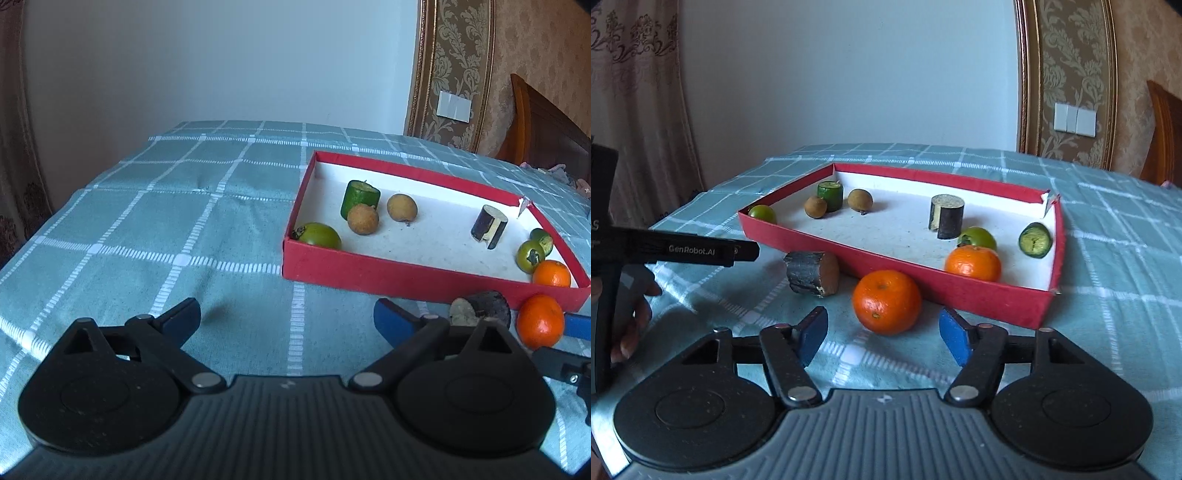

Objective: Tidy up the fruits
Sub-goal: 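Reach the right gripper to the orange tangerine on the cloth, then close the right gripper on the tangerine and lift it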

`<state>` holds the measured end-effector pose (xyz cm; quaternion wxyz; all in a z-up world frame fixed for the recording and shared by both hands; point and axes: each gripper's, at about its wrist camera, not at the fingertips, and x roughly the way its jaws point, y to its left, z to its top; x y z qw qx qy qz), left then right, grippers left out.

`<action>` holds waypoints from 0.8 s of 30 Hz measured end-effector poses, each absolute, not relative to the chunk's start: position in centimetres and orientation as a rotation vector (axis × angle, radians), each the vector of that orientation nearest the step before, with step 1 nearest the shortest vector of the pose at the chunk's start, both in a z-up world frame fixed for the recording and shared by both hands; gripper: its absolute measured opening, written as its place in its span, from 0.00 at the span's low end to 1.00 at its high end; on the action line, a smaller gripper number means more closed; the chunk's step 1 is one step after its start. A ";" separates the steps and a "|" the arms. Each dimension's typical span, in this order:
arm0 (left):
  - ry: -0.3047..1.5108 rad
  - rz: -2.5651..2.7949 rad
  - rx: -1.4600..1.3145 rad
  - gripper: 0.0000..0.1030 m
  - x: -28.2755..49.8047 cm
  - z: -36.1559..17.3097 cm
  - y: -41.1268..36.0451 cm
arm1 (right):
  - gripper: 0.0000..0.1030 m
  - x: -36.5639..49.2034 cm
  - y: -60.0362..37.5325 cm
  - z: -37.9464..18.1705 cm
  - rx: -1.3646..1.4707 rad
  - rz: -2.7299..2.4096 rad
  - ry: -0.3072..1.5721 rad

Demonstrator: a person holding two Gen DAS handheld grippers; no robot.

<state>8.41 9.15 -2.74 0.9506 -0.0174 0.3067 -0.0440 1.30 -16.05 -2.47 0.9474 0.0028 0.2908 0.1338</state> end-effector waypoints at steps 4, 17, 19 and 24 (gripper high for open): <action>0.636 -0.094 -0.054 1.00 8.6 -2.9 9.4 | 0.58 2.3 -15.4 -2.9 -0.004 0.263 0.612; 0.652 -0.076 -0.007 1.00 8.8 -2.9 8.6 | 0.42 2.4 -15.3 -2.8 -0.015 0.250 0.605; 0.656 -0.071 0.009 1.00 8.8 -3.0 8.4 | 0.42 1.9 -15.4 -2.5 -0.011 0.256 0.592; 0.657 -0.070 0.010 1.00 8.8 -3.0 8.4 | 0.42 1.1 -16.6 -0.3 0.020 0.261 0.522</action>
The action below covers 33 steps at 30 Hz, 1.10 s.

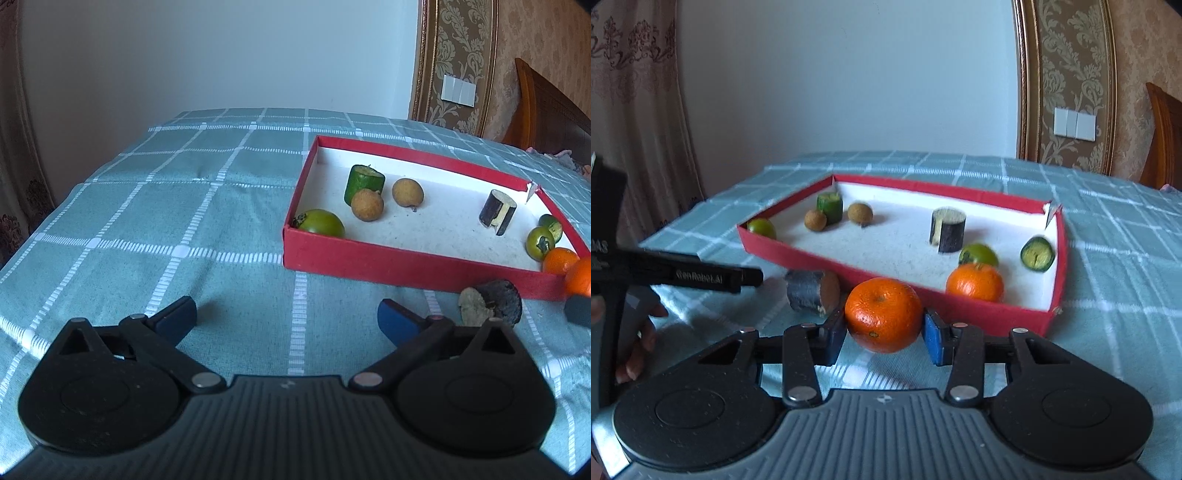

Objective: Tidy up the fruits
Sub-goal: 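Close the right gripper on the tangerine and lift it, then carry the tangerine into the tray and open the right gripper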

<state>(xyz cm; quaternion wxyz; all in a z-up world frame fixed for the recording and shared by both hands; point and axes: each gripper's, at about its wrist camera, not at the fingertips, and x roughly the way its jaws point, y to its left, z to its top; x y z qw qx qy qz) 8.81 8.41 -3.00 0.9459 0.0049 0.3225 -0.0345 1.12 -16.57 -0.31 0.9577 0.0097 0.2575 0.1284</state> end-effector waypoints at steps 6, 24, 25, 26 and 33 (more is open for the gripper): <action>0.657 -0.071 0.010 1.00 8.8 -3.0 8.4 | 0.42 4.1 -17.4 1.9 0.023 0.226 0.486; 0.657 -0.070 0.010 1.00 8.8 -3.0 8.4 | 0.42 11.8 -15.4 -1.2 -0.080 0.188 0.603; 0.657 -0.070 0.010 1.00 8.8 -3.0 8.3 | 0.42 12.1 -15.2 -1.4 -0.087 0.190 0.611; 0.657 -0.070 0.010 1.00 8.8 -3.0 8.4 | 0.42 12.2 -15.1 -1.5 -0.091 0.190 0.615; 0.657 -0.070 0.012 1.00 8.8 -3.1 8.3 | 0.42 12.6 -14.6 -1.9 -0.118 0.186 0.618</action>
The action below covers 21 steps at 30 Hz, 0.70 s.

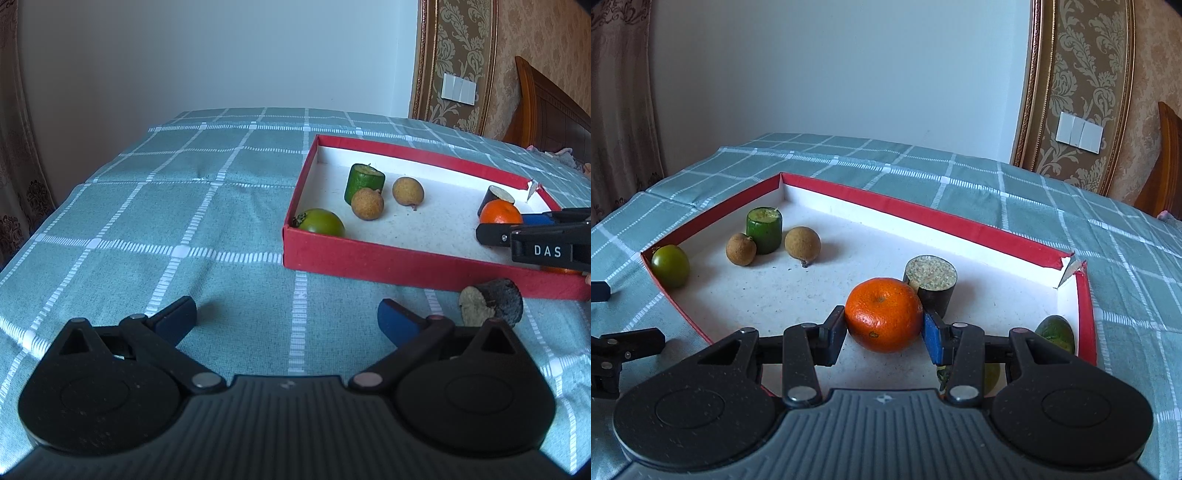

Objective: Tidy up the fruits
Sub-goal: 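Carry the tangerine into the tray and open the right gripper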

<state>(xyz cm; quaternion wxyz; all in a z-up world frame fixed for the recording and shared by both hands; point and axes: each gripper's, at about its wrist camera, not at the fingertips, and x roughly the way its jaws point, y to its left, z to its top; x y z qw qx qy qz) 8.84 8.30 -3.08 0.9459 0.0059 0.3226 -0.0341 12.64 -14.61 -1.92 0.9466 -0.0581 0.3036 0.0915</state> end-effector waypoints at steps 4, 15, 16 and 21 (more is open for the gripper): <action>0.657 -0.069 0.012 1.00 8.8 -3.1 8.3 | 0.42 12.8 -14.3 -2.1 -0.142 0.176 0.614; 0.657 -0.069 0.012 1.00 8.8 -3.1 8.3 | 0.42 12.8 -14.3 -2.2 -0.139 0.174 0.610; 0.657 -0.069 0.012 1.00 8.8 -3.1 8.3 | 0.42 12.8 -14.4 -2.2 -0.134 0.173 0.610; 0.657 -0.069 0.013 1.00 8.8 -3.1 8.3 | 0.43 12.6 -14.3 -2.3 -0.142 0.169 0.602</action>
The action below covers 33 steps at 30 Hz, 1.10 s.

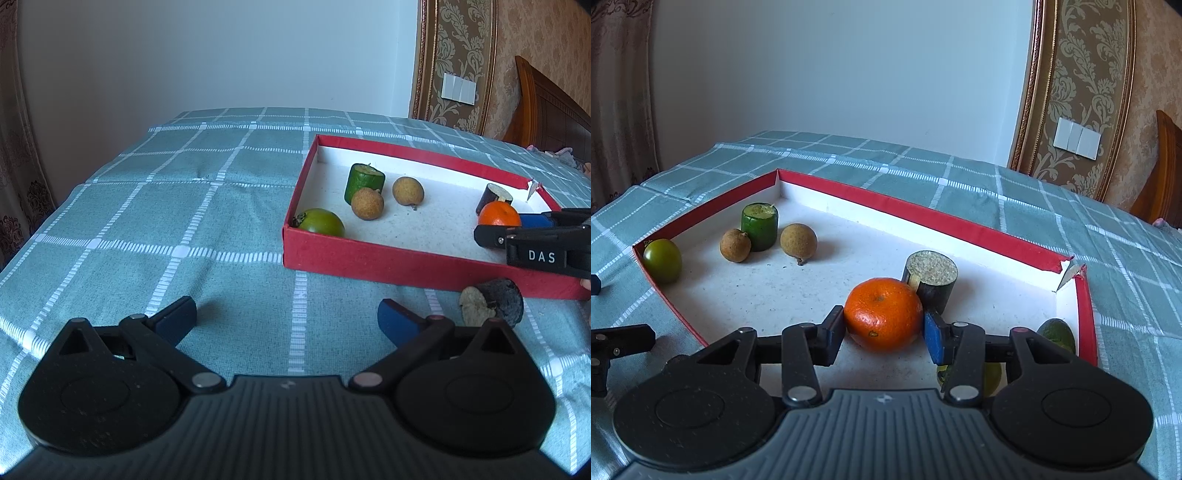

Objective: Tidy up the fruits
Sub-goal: 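Carry the tangerine into the tray and open the right gripper, then withdraw the right gripper from the tray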

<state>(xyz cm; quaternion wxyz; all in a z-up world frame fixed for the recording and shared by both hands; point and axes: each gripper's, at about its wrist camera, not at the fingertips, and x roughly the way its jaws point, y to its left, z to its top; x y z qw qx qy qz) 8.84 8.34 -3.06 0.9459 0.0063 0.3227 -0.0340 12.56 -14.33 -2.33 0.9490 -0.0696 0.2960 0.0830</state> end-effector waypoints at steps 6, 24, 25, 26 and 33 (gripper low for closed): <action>0.657 -0.069 0.013 1.00 8.8 -3.1 8.3 | 0.57 11.7 -15.1 -1.9 -0.115 0.154 0.590; 0.653 -0.075 0.001 1.00 8.7 -3.0 8.5 | 0.65 6.8 -17.0 -1.2 -0.099 0.118 0.518; 0.651 -0.076 -0.004 1.00 8.6 -2.9 8.6 | 0.65 6.6 -17.4 -1.1 -0.094 0.113 0.515; 0.647 -0.080 -0.009 1.00 8.4 -2.9 8.7 | 0.65 6.4 -17.6 -1.1 -0.088 0.111 0.514; 0.534 -0.106 0.042 1.00 4.1 -1.2 7.0 | 0.66 5.2 -19.3 -1.1 -0.042 0.112 0.508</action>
